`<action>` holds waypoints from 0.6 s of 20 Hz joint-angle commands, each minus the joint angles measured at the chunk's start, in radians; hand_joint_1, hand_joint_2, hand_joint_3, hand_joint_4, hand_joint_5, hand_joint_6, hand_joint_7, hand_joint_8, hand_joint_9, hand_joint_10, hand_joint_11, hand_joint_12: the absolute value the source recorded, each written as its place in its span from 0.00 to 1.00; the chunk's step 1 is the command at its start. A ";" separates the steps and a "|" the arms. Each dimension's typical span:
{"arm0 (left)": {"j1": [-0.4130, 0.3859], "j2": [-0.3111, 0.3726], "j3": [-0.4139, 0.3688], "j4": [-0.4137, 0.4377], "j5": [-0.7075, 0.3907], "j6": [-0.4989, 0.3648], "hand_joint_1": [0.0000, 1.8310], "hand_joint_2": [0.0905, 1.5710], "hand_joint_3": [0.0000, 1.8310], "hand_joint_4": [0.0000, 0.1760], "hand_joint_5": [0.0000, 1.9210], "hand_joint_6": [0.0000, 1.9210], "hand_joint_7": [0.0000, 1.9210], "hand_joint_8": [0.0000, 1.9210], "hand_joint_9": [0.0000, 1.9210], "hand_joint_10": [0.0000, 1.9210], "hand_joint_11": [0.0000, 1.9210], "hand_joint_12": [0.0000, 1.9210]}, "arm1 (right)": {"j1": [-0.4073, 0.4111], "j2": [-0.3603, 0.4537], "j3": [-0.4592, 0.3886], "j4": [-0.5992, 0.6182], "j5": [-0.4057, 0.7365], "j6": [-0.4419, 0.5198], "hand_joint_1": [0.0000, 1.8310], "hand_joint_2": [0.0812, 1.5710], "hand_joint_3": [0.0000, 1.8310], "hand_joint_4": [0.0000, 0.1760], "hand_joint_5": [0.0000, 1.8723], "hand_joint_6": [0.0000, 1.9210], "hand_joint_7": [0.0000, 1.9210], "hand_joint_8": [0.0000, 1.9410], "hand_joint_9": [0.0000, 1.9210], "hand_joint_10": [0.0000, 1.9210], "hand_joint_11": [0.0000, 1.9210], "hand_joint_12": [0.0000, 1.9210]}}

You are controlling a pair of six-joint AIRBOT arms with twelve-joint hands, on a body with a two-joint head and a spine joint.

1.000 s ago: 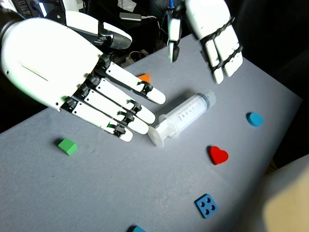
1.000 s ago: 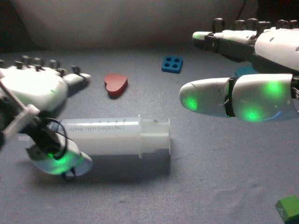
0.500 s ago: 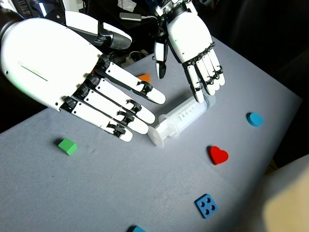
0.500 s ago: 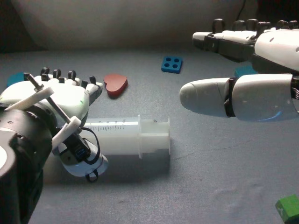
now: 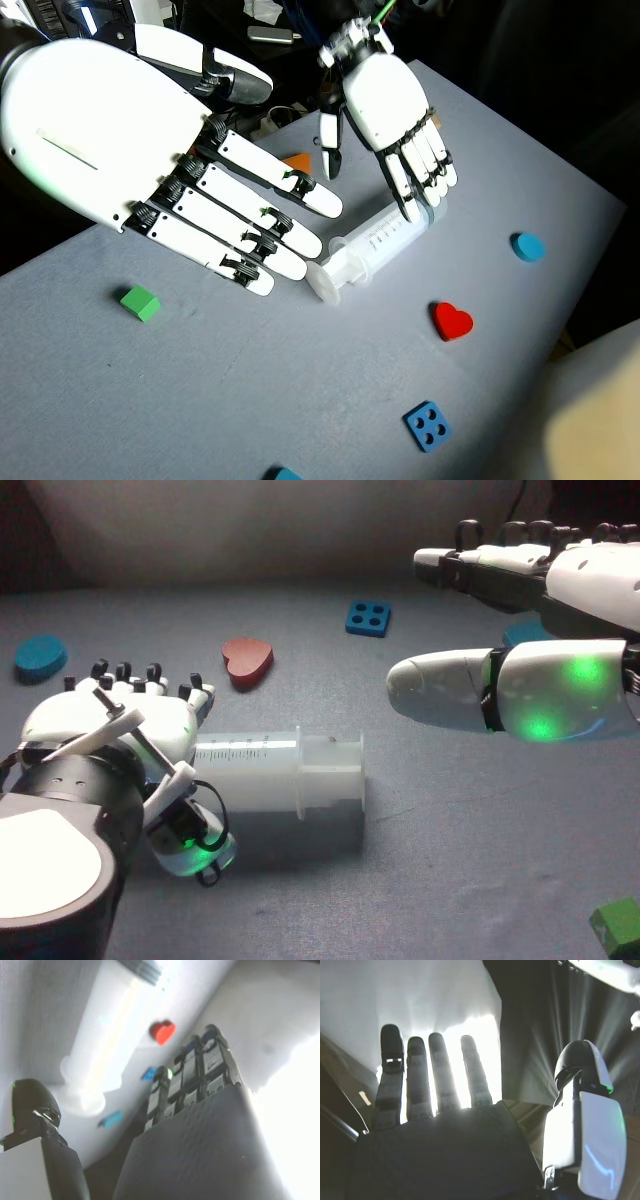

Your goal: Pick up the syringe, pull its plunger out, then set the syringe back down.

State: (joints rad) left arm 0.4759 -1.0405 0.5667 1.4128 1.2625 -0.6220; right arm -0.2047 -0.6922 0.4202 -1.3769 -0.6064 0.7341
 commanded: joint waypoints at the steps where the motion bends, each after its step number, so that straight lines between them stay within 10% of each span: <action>1: 0.003 -0.015 0.015 0.096 0.022 0.001 0.43 0.59 0.00 0.72 0.00 0.00 0.00 0.00 0.00 0.00 0.00 0.00 | 0.006 -0.001 -0.003 -0.057 0.011 0.011 0.01 0.62 0.00 0.63 0.03 0.00 0.03 0.00 0.03 0.00 0.00 0.43; 12: 0.063 -0.122 0.136 0.113 -0.007 -0.042 0.43 0.58 0.00 0.72 0.00 0.00 0.00 0.00 0.00 0.00 0.00 0.00 | 0.007 -0.001 -0.003 -0.057 0.011 0.015 0.01 0.61 0.00 0.63 0.02 0.00 0.03 0.00 0.02 0.00 0.00 0.42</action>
State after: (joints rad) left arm 0.5415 -1.1629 0.7013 1.4399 1.2152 -0.6640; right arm -0.2047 -0.6918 0.4202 -1.3769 -0.6079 0.7376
